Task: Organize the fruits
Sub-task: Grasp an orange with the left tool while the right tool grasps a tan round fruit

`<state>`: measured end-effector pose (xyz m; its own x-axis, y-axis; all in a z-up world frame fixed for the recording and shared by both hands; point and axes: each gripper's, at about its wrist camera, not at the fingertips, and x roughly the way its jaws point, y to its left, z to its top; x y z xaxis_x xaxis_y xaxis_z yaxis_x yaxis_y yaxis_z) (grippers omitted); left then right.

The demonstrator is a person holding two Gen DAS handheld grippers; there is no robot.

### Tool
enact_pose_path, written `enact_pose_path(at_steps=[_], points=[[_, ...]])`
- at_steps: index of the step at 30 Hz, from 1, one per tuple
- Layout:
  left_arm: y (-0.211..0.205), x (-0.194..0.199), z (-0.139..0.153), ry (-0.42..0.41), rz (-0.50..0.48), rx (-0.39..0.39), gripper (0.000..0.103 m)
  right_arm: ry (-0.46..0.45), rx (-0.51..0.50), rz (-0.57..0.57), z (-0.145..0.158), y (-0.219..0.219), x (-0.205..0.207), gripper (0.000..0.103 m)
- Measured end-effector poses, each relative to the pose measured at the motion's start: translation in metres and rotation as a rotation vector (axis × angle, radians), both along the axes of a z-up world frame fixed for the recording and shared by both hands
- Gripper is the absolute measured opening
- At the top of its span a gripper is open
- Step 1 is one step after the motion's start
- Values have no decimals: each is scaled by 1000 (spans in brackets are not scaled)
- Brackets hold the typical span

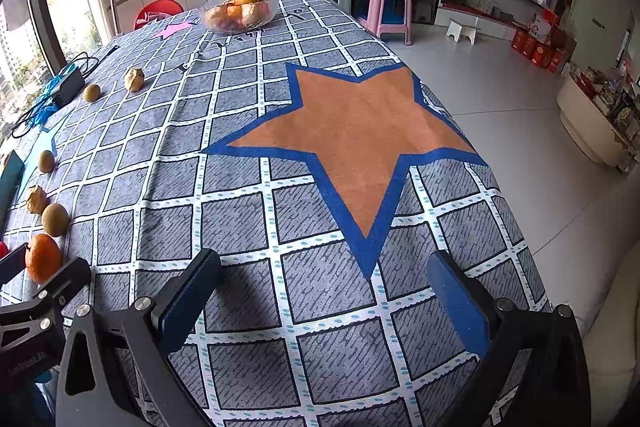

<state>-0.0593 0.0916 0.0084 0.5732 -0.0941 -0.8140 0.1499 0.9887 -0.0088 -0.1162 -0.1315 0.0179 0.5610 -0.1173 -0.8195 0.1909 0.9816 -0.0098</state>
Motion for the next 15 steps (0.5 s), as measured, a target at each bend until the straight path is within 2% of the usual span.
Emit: enact_pose_path(at_steps=[2, 4, 10, 15], points=[[0, -3, 4, -16, -9, -9, 55, 6, -2, 4, 0, 1, 0, 103], [3, -4, 6, -18, -19, -18, 41, 16, -6, 14, 0, 2, 0, 103], [25, -8, 10, -2, -41, -137, 41, 35, 34, 89, 4, 21, -3, 103], [47, -21, 18, -23, -54, -174, 41, 20, 62, 185, 13, 56, 1, 103]])
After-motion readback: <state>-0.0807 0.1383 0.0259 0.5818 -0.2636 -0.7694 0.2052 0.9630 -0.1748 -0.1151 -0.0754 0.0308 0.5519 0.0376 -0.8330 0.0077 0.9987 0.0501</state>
